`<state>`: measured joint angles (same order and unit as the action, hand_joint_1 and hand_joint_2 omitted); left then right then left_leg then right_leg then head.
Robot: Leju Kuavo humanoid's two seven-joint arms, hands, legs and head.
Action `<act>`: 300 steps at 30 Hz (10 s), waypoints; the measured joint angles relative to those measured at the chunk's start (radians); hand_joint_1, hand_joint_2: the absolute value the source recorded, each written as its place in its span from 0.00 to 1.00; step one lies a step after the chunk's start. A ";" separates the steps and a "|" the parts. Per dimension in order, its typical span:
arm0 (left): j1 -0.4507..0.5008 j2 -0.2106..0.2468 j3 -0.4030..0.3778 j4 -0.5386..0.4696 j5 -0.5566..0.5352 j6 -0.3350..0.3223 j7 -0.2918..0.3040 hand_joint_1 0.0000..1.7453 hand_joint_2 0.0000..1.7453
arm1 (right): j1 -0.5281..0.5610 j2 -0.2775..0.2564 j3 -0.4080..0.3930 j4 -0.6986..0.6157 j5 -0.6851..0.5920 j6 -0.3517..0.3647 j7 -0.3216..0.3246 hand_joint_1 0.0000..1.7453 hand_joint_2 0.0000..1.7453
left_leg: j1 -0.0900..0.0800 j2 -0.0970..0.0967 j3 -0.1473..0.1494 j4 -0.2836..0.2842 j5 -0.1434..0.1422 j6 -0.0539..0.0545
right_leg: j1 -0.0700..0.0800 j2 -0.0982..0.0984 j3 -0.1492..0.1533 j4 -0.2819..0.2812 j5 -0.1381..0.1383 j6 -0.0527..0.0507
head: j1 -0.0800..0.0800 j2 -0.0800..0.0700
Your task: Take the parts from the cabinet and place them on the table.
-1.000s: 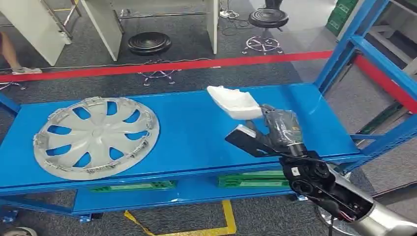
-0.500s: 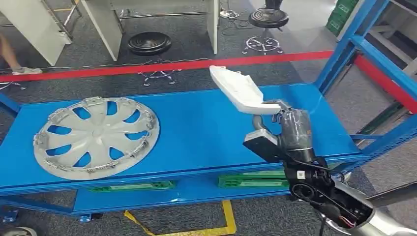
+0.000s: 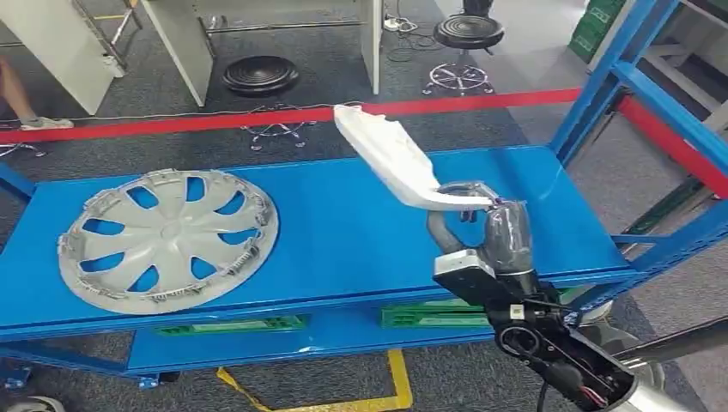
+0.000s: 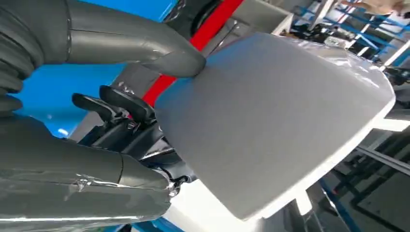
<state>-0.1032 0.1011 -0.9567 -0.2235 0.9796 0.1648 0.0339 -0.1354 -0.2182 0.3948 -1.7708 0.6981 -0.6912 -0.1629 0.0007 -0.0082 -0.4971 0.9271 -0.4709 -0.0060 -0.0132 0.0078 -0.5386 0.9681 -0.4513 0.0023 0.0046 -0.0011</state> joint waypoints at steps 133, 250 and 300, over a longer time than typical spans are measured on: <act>-0.052 0.021 -0.130 0.001 0.056 -0.014 0.044 0.00 1.00 | -0.073 0.153 0.290 0.188 -1.085 0.908 -0.385 1.00 1.00 | 0.012 0.009 -0.049 0.013 0.031 0.022 | 0.003 -0.013 -0.102 0.250 -0.150 0.023 | 0.011 0.000; -0.018 0.026 -0.130 0.006 0.111 0.012 0.030 0.00 1.00 | -0.122 0.160 0.299 0.260 -1.102 0.948 -0.391 1.00 1.00 | 0.001 0.013 0.000 -0.010 0.014 -0.010 | 0.007 -0.042 -0.012 -0.018 0.040 -0.002 | -0.006 0.000; -0.012 0.026 -0.130 0.008 0.120 0.018 0.026 0.00 1.00 | -0.115 0.160 0.303 0.243 -1.105 0.930 -0.376 1.00 1.00 | 0.009 -0.005 -0.123 0.124 -0.015 -0.040 | 0.000 -0.011 0.074 -0.045 -0.018 -0.031 | 0.001 0.000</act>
<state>-0.1155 0.1270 -1.0872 -0.2152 1.0994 0.1827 0.0603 -0.2500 -0.0584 0.6977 -1.5278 -0.4070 0.2384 -0.5390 0.0097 -0.0133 -0.6198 1.0511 -0.4860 -0.0456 -0.0132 -0.0034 -0.4644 0.9226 -0.4698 -0.0291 0.0054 -0.0011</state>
